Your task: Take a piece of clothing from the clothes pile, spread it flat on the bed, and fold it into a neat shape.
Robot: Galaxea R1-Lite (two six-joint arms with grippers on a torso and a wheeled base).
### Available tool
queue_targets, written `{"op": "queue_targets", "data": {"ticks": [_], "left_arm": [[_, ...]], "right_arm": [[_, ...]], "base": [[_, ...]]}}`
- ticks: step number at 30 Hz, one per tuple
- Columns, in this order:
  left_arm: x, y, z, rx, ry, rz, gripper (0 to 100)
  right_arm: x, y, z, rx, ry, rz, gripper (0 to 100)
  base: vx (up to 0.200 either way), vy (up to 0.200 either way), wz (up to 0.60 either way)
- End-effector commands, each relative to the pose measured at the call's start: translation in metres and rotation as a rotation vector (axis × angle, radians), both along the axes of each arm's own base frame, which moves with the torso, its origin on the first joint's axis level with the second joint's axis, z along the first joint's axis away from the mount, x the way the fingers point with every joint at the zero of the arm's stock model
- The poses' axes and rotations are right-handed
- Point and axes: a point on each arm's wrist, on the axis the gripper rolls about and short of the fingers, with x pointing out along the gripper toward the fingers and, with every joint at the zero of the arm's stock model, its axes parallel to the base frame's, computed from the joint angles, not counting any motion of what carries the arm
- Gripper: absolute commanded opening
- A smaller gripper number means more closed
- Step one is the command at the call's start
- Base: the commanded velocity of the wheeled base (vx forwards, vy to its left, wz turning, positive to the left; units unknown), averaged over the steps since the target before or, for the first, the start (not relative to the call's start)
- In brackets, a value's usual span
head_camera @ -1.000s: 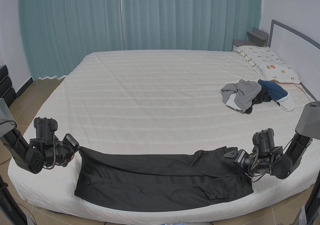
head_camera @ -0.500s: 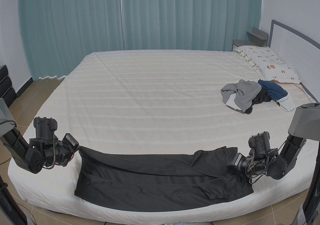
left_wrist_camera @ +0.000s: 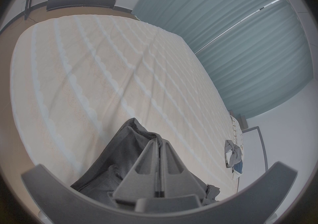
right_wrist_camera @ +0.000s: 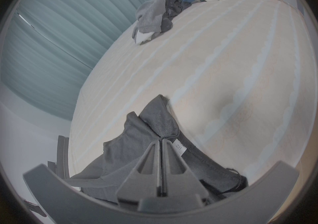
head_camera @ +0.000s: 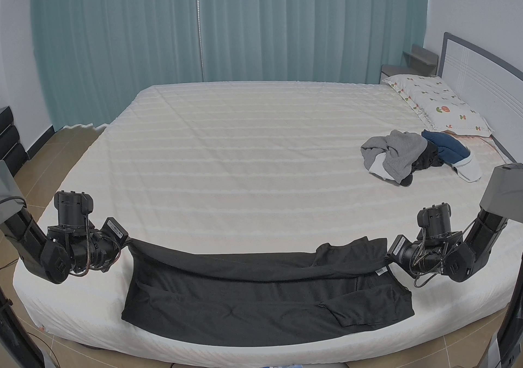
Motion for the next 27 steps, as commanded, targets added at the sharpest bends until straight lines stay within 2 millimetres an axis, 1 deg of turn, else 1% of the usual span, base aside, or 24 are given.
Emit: {"op": "queue_targets", "data": {"ticks": [1, 3, 7, 8, 9, 10, 13, 15, 17, 19, 22, 25, 27], "left_arm": [[-0.001, 0.001, 0.001, 0.001, -0.003, 0.003, 0], [-0.001, 0.001, 0.002, 0.001, -0.007, 0.003, 0], [-0.003, 0.0, 0.003, 0.003, -0.009, 0.0, 0], [-0.005, 0.0, 0.004, 0.004, -0.007, -0.002, 0], [-0.005, 0.0, 0.004, 0.004, -0.007, -0.002, 0], [-0.007, -0.001, 0.004, 0.004, -0.008, -0.007, 0], [-0.008, -0.002, 0.005, 0.003, -0.007, -0.009, 0], [-0.008, -0.002, 0.007, 0.003, -0.014, -0.009, 0], [-0.009, -0.002, 0.011, 0.004, -0.028, -0.01, 0], [-0.011, -0.002, 0.014, 0.004, -0.038, -0.009, 0], [-0.012, -0.002, 0.016, 0.009, -0.046, -0.012, 0], [-0.013, -0.001, 0.015, 0.015, -0.041, -0.015, 0], [-0.013, -0.001, 0.013, 0.014, -0.032, -0.017, 0]], "right_arm": [[-0.007, -0.002, 0.012, 0.006, -0.025, 0.0, 0], [-0.011, -0.003, 0.014, 0.006, -0.025, -0.001, 0], [-0.015, -0.004, 0.01, 0.003, -0.005, -0.004, 0], [-0.017, -0.003, 0.005, 0.004, 0.017, -0.001, 0], [-0.017, -0.003, 0.005, 0.004, 0.017, -0.001, 0], [-0.017, -0.001, -0.002, 0.008, 0.038, 0.004, 0], [-0.013, 0.001, -0.008, 0.015, 0.049, 0.001, 0], [-0.003, -0.001, -0.004, 0.039, 0.021, -0.032, 0], [-0.004, -0.006, 0.0, 0.046, 0.019, -0.05, 0], [-0.014, -0.006, 0.004, 0.045, 0.023, -0.044, 0], [-0.03, -0.007, 0.002, 0.053, 0.059, -0.022, 0], [-0.036, -0.008, -0.003, 0.052, 0.09, -0.02, 0], [-0.037, -0.008, -0.008, 0.05, 0.108, -0.022, 0]], "base": [[0.0, 0.0, 0.0], [0.0, 0.0, 0.0], [0.0, 0.0, 0.0], [0.0, 0.0, 0.0], [0.0, 0.0, 0.0], [0.0, 0.0, 0.0], [0.0, 0.0, 0.0], [0.0, 0.0, 0.0], [0.0, 0.0, 0.0], [0.0, 0.0, 0.0], [0.0, 0.0, 0.0], [0.0, 0.0, 0.0], [0.0, 0.0, 0.0]]}}
